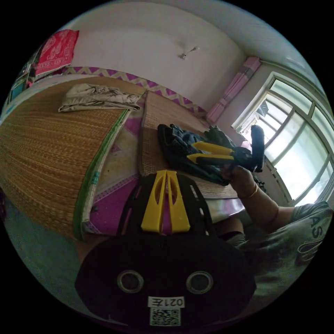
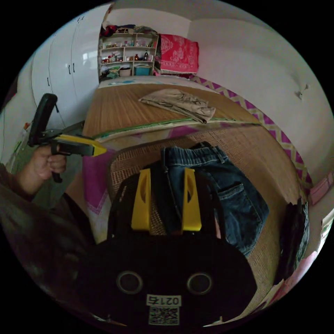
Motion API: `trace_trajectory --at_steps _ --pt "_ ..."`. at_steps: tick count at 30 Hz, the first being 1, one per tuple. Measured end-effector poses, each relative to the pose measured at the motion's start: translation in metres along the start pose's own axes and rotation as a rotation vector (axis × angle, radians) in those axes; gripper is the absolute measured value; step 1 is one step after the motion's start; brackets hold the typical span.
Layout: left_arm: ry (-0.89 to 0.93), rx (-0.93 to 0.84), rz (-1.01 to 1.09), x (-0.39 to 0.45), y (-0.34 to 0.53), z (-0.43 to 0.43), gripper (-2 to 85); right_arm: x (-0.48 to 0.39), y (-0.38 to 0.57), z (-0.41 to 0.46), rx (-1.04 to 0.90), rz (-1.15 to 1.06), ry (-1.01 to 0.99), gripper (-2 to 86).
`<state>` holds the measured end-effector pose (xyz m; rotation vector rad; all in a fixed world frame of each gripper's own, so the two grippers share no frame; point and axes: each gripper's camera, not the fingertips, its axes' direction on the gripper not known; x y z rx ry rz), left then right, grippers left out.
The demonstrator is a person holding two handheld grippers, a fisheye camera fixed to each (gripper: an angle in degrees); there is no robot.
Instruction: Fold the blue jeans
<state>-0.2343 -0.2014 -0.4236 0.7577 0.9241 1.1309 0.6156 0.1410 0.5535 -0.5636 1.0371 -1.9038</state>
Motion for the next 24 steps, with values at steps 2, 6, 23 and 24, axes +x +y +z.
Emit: trace_trajectory --at_steps 2,6,23,24 --pt "0.012 -0.005 0.001 0.003 0.002 0.006 -1.0 0.008 -0.002 0.005 0.001 0.044 0.012 12.9" --pt "-0.001 -0.026 0.022 0.012 0.007 0.017 -1.0 0.042 -0.006 0.015 -0.027 0.145 0.024 4.8" --pt "0.102 -0.074 0.163 0.081 -0.001 0.101 -0.8 0.400 0.395 -0.329 0.457 1.187 0.150 1.9" --pt "0.115 -0.093 0.188 0.093 -0.005 0.114 -0.7 0.419 0.431 -0.303 0.350 1.290 0.110 2.2"
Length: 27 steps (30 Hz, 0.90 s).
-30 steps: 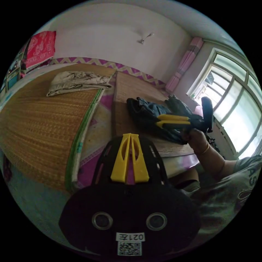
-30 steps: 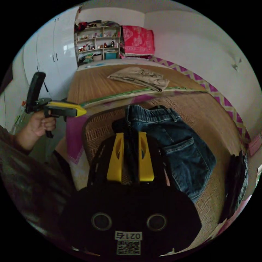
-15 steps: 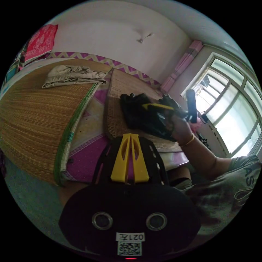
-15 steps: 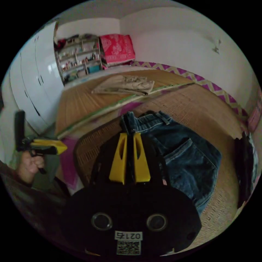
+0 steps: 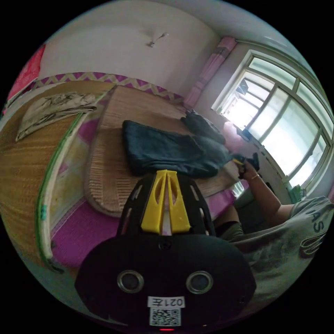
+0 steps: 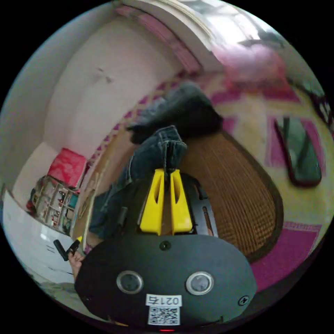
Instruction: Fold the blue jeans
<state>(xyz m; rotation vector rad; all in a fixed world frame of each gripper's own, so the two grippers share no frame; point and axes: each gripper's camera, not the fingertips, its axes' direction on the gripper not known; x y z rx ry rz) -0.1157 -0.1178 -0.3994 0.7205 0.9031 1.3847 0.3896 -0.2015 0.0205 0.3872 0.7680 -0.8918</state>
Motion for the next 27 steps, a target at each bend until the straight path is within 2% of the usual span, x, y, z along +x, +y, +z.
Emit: trace_trajectory --at_steps 1,3,5,10,15,17,22,27 --pt "0.006 -0.011 0.014 0.005 -0.004 0.006 -0.6 0.020 0.001 0.011 -0.060 0.048 0.003 2.4" --pt "0.008 -0.058 0.082 0.028 -0.018 0.032 0.5 0.073 0.011 0.005 -0.042 0.192 -0.266 3.9" --pt "-0.002 -0.092 0.145 0.047 -0.030 0.051 3.0 0.073 0.013 -0.010 -0.021 0.186 -0.292 8.2" --pt "0.001 -0.208 0.386 0.114 -0.065 0.116 7.8 0.014 0.021 -0.041 0.073 -0.040 -0.124 11.2" --pt "-0.199 -0.249 0.563 0.173 -0.095 0.191 9.0 -0.090 0.025 -0.008 0.043 -0.426 0.075 11.3" --pt "-0.216 -0.301 0.590 0.183 -0.102 0.212 10.8 -0.115 0.027 0.017 -0.009 -0.507 0.118 11.5" --pt "-0.210 -0.373 0.619 0.197 -0.115 0.240 10.6 -0.146 0.037 0.092 -0.199 -0.612 0.237 11.4" --pt "-0.232 -0.407 0.613 0.197 -0.138 0.245 6.6 -0.151 0.047 0.108 -0.184 -0.615 0.239 11.3"
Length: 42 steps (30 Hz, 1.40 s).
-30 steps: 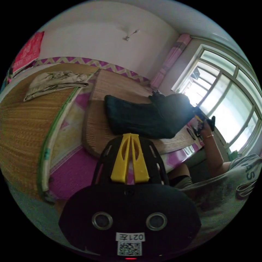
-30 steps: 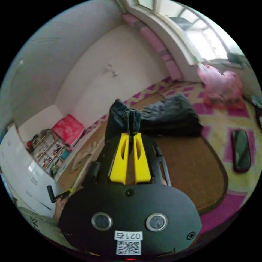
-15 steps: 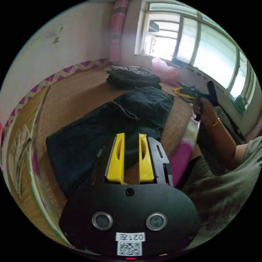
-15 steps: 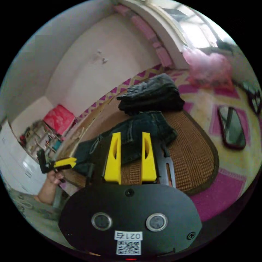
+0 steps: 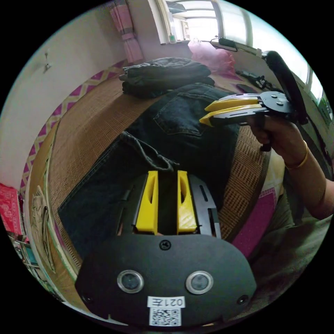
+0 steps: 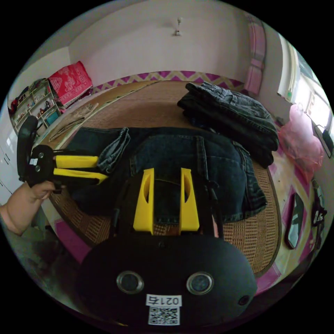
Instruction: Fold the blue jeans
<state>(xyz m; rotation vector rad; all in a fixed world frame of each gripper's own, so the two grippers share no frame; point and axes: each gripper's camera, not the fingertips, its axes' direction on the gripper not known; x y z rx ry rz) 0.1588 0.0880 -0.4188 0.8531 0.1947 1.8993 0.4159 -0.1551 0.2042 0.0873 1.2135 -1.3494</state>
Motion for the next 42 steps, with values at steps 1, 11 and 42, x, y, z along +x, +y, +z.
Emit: trace_trajectory --at_steps 1,11,42 --pt "0.013 -0.003 -0.003 -0.003 -0.002 -0.001 5.9 0.000 0.000 0.001 -0.001 0.003 -0.005 11.3" --pt "0.226 0.389 -0.387 -0.142 0.041 -0.132 -0.8 -0.021 -0.004 0.015 -0.037 -0.005 0.001 11.4" --pt "-0.257 0.367 -0.688 -0.371 0.259 -0.339 1.8 -0.030 -0.034 -0.039 0.062 -0.179 -0.011 9.7"
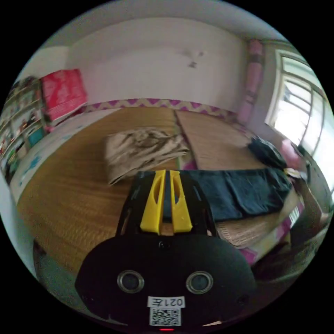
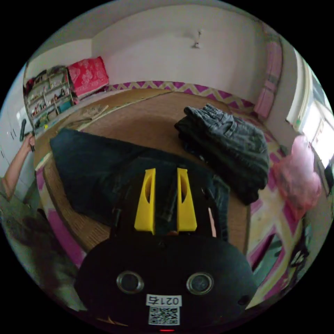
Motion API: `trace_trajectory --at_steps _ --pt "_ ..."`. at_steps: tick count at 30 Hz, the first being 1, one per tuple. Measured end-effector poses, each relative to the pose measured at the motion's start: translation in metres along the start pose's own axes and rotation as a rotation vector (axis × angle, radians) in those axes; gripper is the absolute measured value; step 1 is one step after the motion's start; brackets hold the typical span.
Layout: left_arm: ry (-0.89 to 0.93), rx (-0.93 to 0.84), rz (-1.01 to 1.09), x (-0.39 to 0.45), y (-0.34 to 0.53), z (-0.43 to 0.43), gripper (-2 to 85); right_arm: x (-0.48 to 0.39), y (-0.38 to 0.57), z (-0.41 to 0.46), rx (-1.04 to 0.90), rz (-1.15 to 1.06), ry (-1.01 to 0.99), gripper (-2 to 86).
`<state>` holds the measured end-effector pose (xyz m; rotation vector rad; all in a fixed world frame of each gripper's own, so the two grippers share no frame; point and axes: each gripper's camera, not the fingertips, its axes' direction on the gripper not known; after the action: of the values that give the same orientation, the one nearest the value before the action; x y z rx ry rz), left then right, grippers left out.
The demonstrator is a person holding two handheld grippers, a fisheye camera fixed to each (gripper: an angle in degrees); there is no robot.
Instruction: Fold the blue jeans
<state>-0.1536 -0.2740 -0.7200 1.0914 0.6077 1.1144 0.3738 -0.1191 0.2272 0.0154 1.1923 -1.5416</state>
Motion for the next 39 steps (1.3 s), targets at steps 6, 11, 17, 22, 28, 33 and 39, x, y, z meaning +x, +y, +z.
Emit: trace_trajectory --at_steps 6,11,17,22,28,33,39 --pt "0.170 -0.148 0.265 0.045 -0.037 0.057 8.3 0.023 -0.046 0.042 -0.140 -0.280 0.039 9.8" --pt "0.171 -0.288 0.407 0.059 -0.058 0.085 11.2 0.040 -0.074 0.068 -0.295 -0.370 -0.104 8.6" --pt "0.209 -0.454 0.557 0.060 -0.054 0.097 5.9 0.054 -0.081 0.062 -0.371 -0.403 -0.270 0.7" --pt "0.193 -0.401 0.624 0.051 -0.042 0.068 -0.3 0.069 -0.069 0.017 -0.265 -0.378 -0.359 -0.8" --pt "0.202 -0.151 0.615 0.033 -0.029 -0.029 -0.9 0.063 -0.052 -0.063 -0.137 -0.415 -0.349 -1.0" --pt "0.275 0.103 0.621 0.011 0.023 -0.186 -0.9 0.040 0.009 -0.213 0.114 -0.487 -0.342 -1.0" --pt "0.359 0.099 0.628 0.001 0.117 -0.296 -0.9 -0.013 0.135 -0.314 0.080 -0.556 -0.355 -1.0"
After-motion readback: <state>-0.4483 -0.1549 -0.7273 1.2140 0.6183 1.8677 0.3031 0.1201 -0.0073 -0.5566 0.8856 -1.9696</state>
